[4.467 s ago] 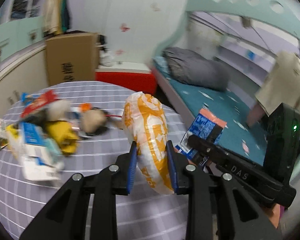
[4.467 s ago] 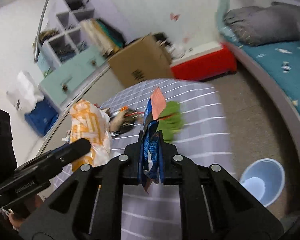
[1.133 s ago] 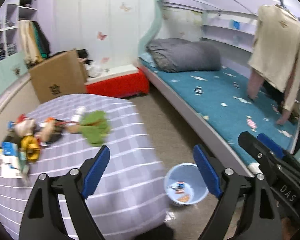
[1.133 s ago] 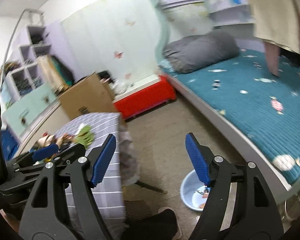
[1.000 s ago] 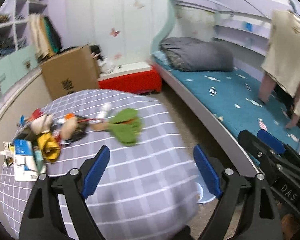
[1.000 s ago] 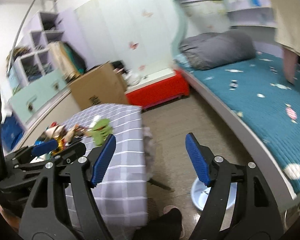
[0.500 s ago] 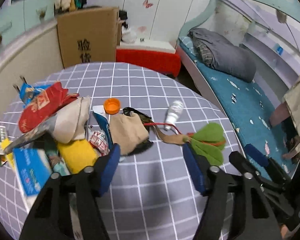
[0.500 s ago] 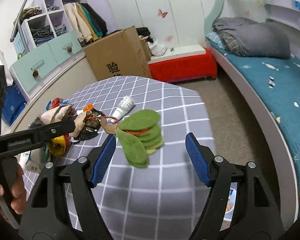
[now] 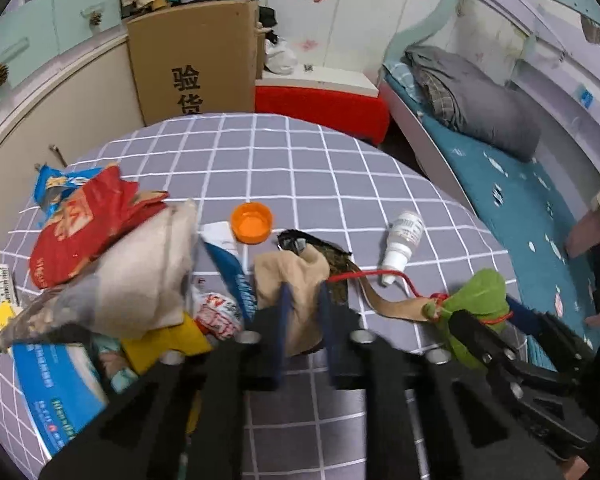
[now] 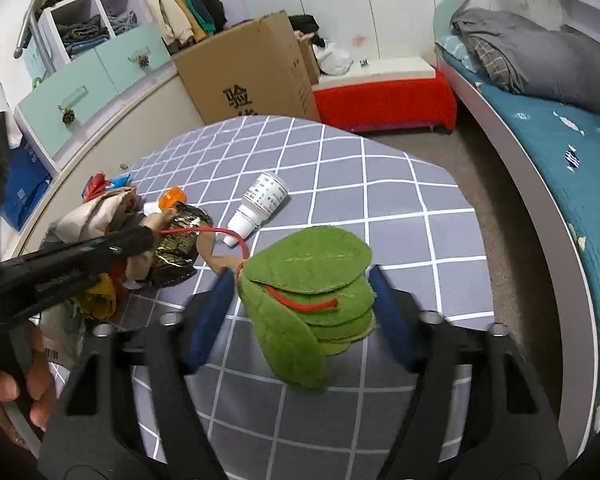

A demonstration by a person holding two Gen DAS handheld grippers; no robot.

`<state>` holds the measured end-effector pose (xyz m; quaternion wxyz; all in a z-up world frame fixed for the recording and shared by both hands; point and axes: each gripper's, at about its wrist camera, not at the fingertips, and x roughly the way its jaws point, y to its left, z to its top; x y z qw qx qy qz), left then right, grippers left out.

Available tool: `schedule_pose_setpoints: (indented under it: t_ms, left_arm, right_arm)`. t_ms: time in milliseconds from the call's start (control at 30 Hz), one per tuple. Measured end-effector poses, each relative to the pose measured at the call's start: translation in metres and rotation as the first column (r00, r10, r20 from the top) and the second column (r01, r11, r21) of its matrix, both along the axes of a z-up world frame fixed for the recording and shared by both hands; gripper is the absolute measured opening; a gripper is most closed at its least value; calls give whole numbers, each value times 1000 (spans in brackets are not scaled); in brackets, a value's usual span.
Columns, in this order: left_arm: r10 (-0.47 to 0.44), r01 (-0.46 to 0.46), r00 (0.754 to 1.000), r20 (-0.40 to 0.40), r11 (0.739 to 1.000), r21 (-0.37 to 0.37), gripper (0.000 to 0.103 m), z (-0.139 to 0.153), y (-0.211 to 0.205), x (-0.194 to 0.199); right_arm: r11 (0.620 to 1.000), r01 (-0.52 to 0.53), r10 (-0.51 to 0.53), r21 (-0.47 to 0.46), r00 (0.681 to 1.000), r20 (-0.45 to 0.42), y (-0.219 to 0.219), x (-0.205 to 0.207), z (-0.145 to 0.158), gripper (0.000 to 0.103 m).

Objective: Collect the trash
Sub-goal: 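Grasp the tan cloth with the left gripper while the right gripper lifts the green toy, then carry the cloth and green toy over the bucket and open both grippers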

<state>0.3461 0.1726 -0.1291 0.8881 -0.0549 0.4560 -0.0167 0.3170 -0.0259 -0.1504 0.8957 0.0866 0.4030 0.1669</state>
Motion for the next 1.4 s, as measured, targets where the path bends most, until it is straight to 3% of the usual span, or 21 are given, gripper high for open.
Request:
schedule_pose_setpoints:
  t_ms: [167,233,433,667,867,1000,1133,1400]
  left_arm:
    - [15,-14,999,46,1000,-17,4,13,3,-13]
    - [13,-11,998,59,999,-32,4,20,0,-21]
    - [-11,19,991,134,998,-53,4,48,-16,-54]
    - [-77,94,980,183,992,-86,4,75,-52,-90]
    - [-198,221,962,188,969,-109,4,73,-115,-116]
    - [-311,327,939,148,940,-96,4,52,-180,-124]
    - [-403,408,912,68,908,-91,4,11,-239,-124]
    - [-489,484,853,-180,872,-76,4,-111,-325,-103]
  right_arm:
    - [1000,-29,29,-3,1000,6,5,-7,0,22]
    - [999,-38,37,19,999,30,3,-16,5,18]
    - [997,-14,4,80,992,123,-17,-47,32,17]
    - [981,118,-150,151,962,227,-84,-96,66,17]
    - [949,255,-294,186,927,232,-153,-143,57,17]
    - [925,329,-364,190,910,198,-186,-167,31,17]
    - [892,410,-437,187,890,132,-225,-185,-6,17]
    - [828,545,-552,128,834,21,-279,-200,-83,17]
